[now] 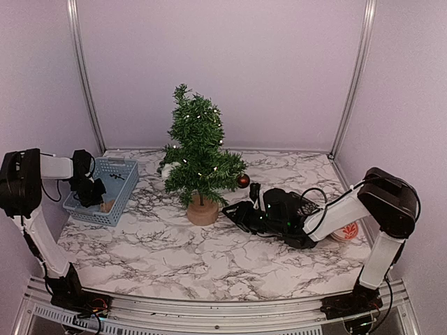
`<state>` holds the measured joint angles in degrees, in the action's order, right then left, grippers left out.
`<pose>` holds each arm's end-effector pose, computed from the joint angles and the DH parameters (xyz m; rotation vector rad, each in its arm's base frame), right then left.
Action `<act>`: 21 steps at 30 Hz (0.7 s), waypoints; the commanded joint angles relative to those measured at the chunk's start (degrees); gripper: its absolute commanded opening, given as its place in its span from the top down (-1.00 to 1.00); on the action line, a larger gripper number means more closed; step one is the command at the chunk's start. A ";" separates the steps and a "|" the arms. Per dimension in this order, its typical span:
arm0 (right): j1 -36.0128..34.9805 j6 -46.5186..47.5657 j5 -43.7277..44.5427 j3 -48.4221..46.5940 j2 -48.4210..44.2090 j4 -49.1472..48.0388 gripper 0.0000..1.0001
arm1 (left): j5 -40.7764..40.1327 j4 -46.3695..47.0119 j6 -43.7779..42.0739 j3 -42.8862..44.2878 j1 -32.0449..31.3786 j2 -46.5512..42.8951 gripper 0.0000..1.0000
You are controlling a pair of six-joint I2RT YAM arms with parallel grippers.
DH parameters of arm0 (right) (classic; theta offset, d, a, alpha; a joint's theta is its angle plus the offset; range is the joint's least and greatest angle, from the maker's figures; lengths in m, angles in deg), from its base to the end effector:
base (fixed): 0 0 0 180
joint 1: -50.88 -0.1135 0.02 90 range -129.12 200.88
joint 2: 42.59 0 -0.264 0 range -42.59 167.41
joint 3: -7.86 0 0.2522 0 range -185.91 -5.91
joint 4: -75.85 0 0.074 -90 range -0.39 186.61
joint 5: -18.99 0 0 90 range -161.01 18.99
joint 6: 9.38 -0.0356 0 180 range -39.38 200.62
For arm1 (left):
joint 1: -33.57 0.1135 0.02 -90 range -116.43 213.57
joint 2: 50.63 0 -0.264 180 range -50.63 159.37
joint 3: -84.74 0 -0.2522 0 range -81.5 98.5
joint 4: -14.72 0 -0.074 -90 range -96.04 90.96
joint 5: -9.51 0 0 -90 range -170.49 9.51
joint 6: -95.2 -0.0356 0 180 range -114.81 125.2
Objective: Decorate the small christmas tree
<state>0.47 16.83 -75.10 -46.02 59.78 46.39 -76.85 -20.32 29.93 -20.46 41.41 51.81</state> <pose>0.2193 0.2692 0.1468 0.1979 2.1618 1.3411 0.3476 0.0456 0.1570 -0.7299 2.5720 -0.1795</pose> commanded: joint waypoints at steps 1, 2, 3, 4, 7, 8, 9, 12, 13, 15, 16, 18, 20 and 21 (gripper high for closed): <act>-0.46 2.73 1.10 1.69 -4.05 2.52 0.33 | 1.39 -0.11 0.64 2.95 0.05 -7.07 1.00; -0.41 3.55 1.07 2.19 -4.83 3.26 0.33 | 1.64 -0.11 0.92 3.15 0.07 -8.62 1.00; -0.46 4.33 1.03 2.74 -5.60 3.95 0.33 | 1.95 -0.08 1.08 3.34 0.01 -9.96 1.00; -0.44 5.08 0.90 3.16 -6.46 4.80 0.33 | 2.33 -0.16 1.34 3.45 0.07 -11.44 1.00; -0.45 6.91 0.33 5.07 -9.19 6.26 0.33 | 3.80 -0.11 1.21 3.84 0.07 -15.76 1.00; -0.41 7.50 0.18 5.78 -10.15 6.77 0.32 | 4.74 -0.11 1.01 3.97 0.03 -17.12 1.00; -0.47 8.15 -0.05 6.45 -11.24 7.43 0.32 | 5.61 -0.13 0.83 4.08 0.05 -18.45 1.00; -0.47 10.39 -0.70 7.83 -14.91 9.94 0.30 | 11.20 -0.22 -0.15 3.61 -0.05 -22.81 1.00; -0.43 11.57 -0.92 8.37 -16.24 10.90 0.29 | 13.49 -0.23 -0.48 3.23 0.03 -24.33 1.00; -0.44 14.06 -1.79 8.88 -19.13 13.16 0.26 | 20.04 -0.17 -2.64 2.05 -0.07 -27.82 1.00; -0.46 16.23 -2.57 9.03 -21.01 14.30 0.25 | 22.50 -0.24 -3.08 1.46 -0.10 -29.25 1.00; -0.53 19.11 -4.56 9.21 -23.72 16.25 0.23 | 25.76 -0.19 -3.24 0.04 -0.38 -32.82 1.00; -1.16 23.27 -6.00 9.35 -26.72 18.36 0.21 | 26.74 -0.94 -2.44 -1.58 -1.33 -36.65 1.00; -1.77 25.55 -6.10 9.17 -28.25 19.59 0.21 | 26.50 -1.97 -1.84 -2.13 -2.45 -38.31 1.00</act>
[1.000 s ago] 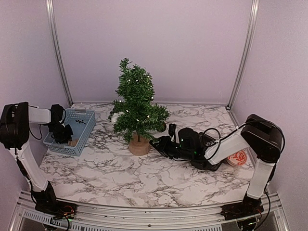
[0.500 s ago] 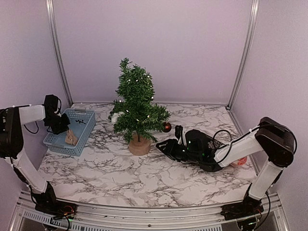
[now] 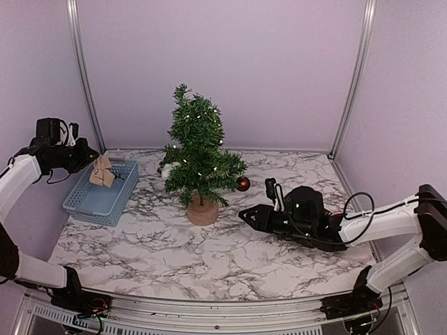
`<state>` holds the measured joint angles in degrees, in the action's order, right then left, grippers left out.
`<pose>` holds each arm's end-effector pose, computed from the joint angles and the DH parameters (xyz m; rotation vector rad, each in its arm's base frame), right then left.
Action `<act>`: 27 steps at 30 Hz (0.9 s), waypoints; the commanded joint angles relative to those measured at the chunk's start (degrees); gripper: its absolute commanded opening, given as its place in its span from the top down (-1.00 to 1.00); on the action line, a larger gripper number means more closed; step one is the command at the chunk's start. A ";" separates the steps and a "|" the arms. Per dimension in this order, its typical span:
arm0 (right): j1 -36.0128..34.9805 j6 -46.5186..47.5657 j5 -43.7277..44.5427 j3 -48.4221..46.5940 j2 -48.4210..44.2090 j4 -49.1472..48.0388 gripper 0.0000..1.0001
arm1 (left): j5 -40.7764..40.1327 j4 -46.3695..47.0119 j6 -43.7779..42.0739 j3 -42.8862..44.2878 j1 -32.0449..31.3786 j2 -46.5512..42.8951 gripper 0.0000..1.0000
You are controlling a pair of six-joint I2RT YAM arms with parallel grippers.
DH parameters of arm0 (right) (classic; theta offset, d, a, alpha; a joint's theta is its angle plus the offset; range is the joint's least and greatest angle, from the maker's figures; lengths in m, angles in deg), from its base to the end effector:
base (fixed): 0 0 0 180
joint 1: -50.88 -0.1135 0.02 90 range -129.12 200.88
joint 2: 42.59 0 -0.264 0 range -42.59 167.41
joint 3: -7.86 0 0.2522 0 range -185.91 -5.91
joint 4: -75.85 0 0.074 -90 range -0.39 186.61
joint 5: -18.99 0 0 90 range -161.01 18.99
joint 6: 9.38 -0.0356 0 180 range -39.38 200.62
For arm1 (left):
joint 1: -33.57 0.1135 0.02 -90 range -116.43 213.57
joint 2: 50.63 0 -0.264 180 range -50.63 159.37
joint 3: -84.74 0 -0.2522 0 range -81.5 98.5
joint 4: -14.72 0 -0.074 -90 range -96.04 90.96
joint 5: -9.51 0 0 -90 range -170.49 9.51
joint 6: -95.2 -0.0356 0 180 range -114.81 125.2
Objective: Decorate the small christmas tree
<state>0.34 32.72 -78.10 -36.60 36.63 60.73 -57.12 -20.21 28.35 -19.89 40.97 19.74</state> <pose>0.1751 0.2196 0.1923 -0.1418 2.1234 1.2209 0.2745 0.0214 0.3309 -0.3089 2.0774 -0.5924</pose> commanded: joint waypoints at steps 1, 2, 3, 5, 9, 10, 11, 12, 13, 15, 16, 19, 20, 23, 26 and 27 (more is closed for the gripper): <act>-2.60 11.88 -2.43 -0.66 -6.65 7.24 0.20 | 5.91 -3.98 0.71 -3.06 -3.69 -7.04 1.00; -3.68 13.94 -1.47 -1.25 -7.98 9.09 0.20 | 5.85 -4.61 2.61 -4.22 -5.52 -7.81 1.00; -4.93 16.13 -0.31 -2.09 -9.23 10.82 0.20 | 5.64 -4.73 5.27 -5.88 -6.74 -8.84 1.00; -7.61 20.65 2.78 -4.66 -10.70 14.89 0.20 | 3.09 -4.39 13.64 -9.65 -11.18 -12.37 1.00; -14.15 29.87 11.98 -11.81 -10.20 22.77 0.20 | -3.37 -6.57 32.07 -15.87 -17.37 -19.91 1.00; -15.66 31.99 13.99 -13.74 -9.59 24.04 0.19 | -4.03 -8.28 36.57 -16.69 -18.43 -21.22 1.00; -17.17 34.11 15.99 -15.65 -8.83 25.18 0.18 | -5.12 -10.65 39.09 -17.06 -19.41 -22.28 1.00; -18.53 36.22 17.49 -17.43 -7.98 25.89 0.16 | -6.17 -13.33 41.20 -16.94 -20.43 -23.21 1.00; -20.01 38.46 19.11 -19.87 -6.89 26.39 0.14 | -7.77 -16.33 43.02 -16.55 -21.39 -24.01 1.00; -22.65 42.94 22.04 -23.61 -4.21 26.95 0.09 | -10.06 -20.85 46.74 -15.83 -23.06 -25.81 1.00; -23.86 45.82 23.34 -25.65 -2.49 27.29 0.06 | -10.82 -22.27 48.93 -15.87 -23.74 -26.97 1.00; -27.27 52.28 25.99 -32.13 3.80 28.41 -0.01 | -12.01 -25.27 55.38 -15.87 -25.76 -28.61 1.00; -28.25 54.25 26.81 -34.08 5.49 28.44 -0.03 | -12.64 -26.19 57.27 -15.53 -26.44 -28.65 1.00; -30.58 58.99 28.19 -39.05 10.43 27.80 -0.06 | -15.43 -28.56 61.68 -13.67 -29.15 -27.39 1.00; -31.69 62.18 27.29 -42.66 14.45 26.30 -0.09 | -17.23 -29.18 65.21 -11.87 -32.45 -24.27 1.00; -31.86 62.94 26.78 -43.68 15.64 25.95 -0.10 | -17.37 -29.19 66.15 -11.24 -33.57 -22.76 1.00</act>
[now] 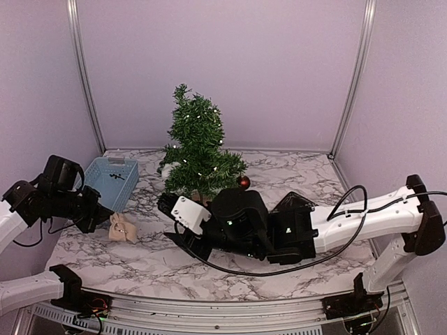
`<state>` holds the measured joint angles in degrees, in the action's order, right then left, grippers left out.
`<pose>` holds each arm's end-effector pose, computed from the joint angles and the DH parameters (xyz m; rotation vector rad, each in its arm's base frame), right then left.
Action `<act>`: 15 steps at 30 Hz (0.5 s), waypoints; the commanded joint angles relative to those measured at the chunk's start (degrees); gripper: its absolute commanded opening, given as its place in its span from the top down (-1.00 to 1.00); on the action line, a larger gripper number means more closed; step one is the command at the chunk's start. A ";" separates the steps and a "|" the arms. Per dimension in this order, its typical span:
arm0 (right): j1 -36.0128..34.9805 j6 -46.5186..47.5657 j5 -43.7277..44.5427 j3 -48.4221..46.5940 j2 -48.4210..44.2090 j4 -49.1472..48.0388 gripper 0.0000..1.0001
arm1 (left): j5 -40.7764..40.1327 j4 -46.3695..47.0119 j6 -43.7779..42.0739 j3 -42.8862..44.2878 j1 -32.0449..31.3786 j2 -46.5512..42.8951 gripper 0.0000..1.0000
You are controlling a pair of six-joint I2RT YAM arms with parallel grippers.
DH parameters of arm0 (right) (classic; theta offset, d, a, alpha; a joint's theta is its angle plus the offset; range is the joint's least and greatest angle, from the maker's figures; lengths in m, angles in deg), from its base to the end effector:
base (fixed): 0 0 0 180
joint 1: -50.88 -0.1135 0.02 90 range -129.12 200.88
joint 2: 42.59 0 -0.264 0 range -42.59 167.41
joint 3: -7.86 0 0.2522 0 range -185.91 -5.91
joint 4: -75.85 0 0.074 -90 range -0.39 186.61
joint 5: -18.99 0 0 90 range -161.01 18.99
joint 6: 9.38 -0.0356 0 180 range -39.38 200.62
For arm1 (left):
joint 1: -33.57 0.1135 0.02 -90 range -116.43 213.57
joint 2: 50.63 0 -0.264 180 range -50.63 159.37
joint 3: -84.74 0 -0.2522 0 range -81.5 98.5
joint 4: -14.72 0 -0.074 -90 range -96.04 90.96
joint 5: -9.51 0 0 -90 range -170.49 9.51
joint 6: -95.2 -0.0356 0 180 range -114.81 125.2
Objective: Decorate the small christmas tree
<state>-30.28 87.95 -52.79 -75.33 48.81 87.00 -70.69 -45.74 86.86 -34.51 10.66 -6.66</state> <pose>0.0691 0.3716 0.3057 -1.1834 1.5276 0.5710 0.1361 -0.0641 0.2943 -1.1886 2.3053 -1.0130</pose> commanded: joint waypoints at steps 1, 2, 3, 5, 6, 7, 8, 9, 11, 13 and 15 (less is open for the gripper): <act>-1.39 8.64 1.13 -5.95 4.74 -0.71 -0.11 | -4.16 -3.61 8.47 4.03 -4.59 5.17 1.00; -1.55 9.61 1.01 -6.94 5.96 -0.99 -0.12 | -4.44 -3.59 9.41 4.74 -5.88 6.70 1.00; -1.73 10.68 1.07 -7.82 7.00 -1.30 -0.13 | -4.49 -3.58 10.44 5.31 -7.16 8.28 1.00; -2.01 12.80 1.45 -9.22 8.88 -2.03 -0.15 | -4.52 -3.53 11.26 6.77 -9.53 11.32 1.00; -2.06 13.82 1.59 -9.84 9.68 -2.37 -0.16 | -4.58 -3.48 11.73 7.55 -10.66 12.83 1.00; -2.13 14.64 1.83 -10.54 10.44 -2.55 -0.16 | -4.68 -3.49 12.16 8.31 -11.65 14.10 1.00; -2.15 15.78 2.01 -11.10 11.18 -2.59 -0.16 | -4.70 -3.41 12.60 8.91 -12.45 15.20 1.00; -2.30 16.58 2.02 -11.50 11.78 -2.50 -0.16 | -4.66 -3.36 13.08 9.59 -13.06 16.33 1.00; -2.41 17.67 1.71 -11.97 12.73 -2.61 -0.16 | -4.46 -2.75 14.43 9.79 -13.82 17.19 1.00; -2.59 18.60 1.29 -12.40 13.90 -2.39 -0.16 | -4.16 -1.94 15.54 9.75 -14.07 17.66 1.00; -2.87 19.77 1.48 -13.66 15.61 -1.53 -0.14 | -3.87 -1.50 16.03 9.59 -14.17 18.18 1.00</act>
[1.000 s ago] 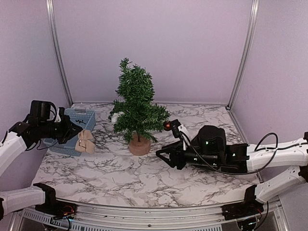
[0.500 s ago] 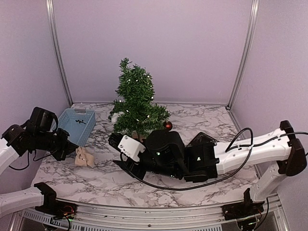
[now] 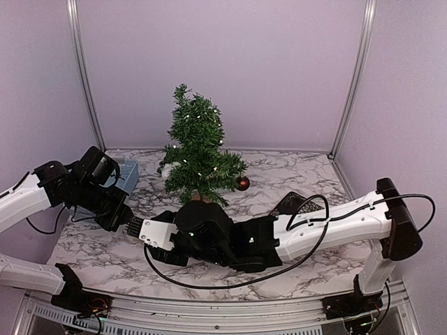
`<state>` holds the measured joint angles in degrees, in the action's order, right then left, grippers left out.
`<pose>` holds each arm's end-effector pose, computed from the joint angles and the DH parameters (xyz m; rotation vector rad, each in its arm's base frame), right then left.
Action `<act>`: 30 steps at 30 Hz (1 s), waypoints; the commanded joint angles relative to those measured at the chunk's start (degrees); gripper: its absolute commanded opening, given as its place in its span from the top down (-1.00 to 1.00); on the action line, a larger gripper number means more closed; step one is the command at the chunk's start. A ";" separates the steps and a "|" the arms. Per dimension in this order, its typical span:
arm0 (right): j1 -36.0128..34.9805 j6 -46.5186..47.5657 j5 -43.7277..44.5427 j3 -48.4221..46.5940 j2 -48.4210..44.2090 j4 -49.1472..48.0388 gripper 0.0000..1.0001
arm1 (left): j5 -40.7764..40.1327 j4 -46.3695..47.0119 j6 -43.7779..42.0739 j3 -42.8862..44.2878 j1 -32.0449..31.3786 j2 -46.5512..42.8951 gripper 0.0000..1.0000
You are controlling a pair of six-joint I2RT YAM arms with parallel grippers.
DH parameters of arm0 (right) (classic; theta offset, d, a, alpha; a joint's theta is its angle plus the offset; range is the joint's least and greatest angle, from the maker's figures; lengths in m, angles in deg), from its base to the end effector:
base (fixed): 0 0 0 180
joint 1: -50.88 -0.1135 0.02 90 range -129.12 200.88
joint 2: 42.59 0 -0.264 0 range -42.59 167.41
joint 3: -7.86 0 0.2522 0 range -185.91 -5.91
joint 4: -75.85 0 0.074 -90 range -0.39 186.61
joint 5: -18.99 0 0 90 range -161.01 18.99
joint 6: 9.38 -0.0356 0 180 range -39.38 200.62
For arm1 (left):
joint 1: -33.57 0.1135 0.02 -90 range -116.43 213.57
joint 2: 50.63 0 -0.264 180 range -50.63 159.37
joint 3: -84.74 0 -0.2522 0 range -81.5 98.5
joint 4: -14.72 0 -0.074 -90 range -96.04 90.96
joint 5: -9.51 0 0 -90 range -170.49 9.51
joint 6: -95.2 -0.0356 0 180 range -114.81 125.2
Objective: Decorate the small christmas tree
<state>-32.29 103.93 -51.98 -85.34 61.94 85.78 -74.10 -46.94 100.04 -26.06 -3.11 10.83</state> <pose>0.0631 0.4294 0.2805 -1.4112 1.3298 0.3776 0.1646 -0.1275 0.2910 -1.3361 2.5087 -0.9091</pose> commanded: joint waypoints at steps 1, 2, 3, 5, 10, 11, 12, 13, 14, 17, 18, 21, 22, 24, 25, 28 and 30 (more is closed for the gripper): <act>-1.07 4.26 1.53 -4.61 3.50 0.52 -0.14 | -0.23 -0.20 2.94 1.06 -0.40 1.08 1.00; -1.25 4.76 2.36 -5.65 4.60 1.04 -0.13 | -0.03 0.08 2.97 0.92 -0.40 1.43 1.00; -1.40 5.19 2.87 -6.71 5.54 1.57 -0.13 | 0.30 0.32 3.02 0.85 -0.48 1.81 1.00; -1.67 6.42 4.14 -8.49 7.12 1.60 -0.13 | 0.97 1.19 2.98 0.79 -0.57 2.44 1.00; -1.73 8.35 10.30 -13.06 11.48 3.46 -0.09 | 1.32 1.76 2.68 1.59 -0.84 3.33 1.00; -1.74 8.82 11.52 -14.13 12.31 3.64 -0.07 | 1.37 1.76 2.83 1.53 -0.84 3.32 1.00; -1.72 9.31 12.72 -14.90 13.11 5.32 -0.04 | 1.40 1.78 3.02 1.44 -0.84 3.36 1.00; -1.66 9.63 13.66 -15.49 13.75 5.84 0.00 | 1.34 1.83 3.06 1.55 -0.84 3.45 1.00; -1.72 9.99 14.76 -15.65 14.23 5.98 0.08 | 1.32 1.84 3.02 1.66 -0.84 3.57 1.00; -1.73 10.44 16.82 -15.20 14.13 4.95 0.43 | 1.36 1.94 2.52 2.16 -0.84 4.26 1.00; -1.73 10.52 17.23 -14.83 13.65 4.54 0.56 | 1.33 2.00 2.27 2.32 -0.84 4.43 1.00; -1.73 10.44 16.75 -13.16 11.99 2.69 0.90 | 0.82 2.09 0.52 3.38 -0.84 5.30 0.93; -1.65 10.04 16.04 -12.37 11.23 2.32 0.97 | 0.63 2.11 -0.28 3.77 -0.84 5.46 0.83; -1.56 8.97 14.45 -10.22 9.23 1.43 1.00 | 0.03 2.30 -1.92 4.22 -0.84 5.66 0.63; -1.51 8.34 13.39 -8.65 7.99 0.79 1.00 | -0.23 2.51 -2.42 4.19 -0.84 5.62 0.53; -0.83 5.07 9.44 -5.58 4.22 1.07 1.00 | -0.41 3.61 -4.09 3.45 -0.80 5.45 0.06; 0.00 2.17 6.02 -2.93 1.20 1.00 1.00 | -0.60 4.58 -6.21 3.29 -0.84 5.43 -0.17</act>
<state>-33.34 111.82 -39.96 -90.96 69.88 88.79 -73.53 -44.16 97.90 -23.21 -3.68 16.11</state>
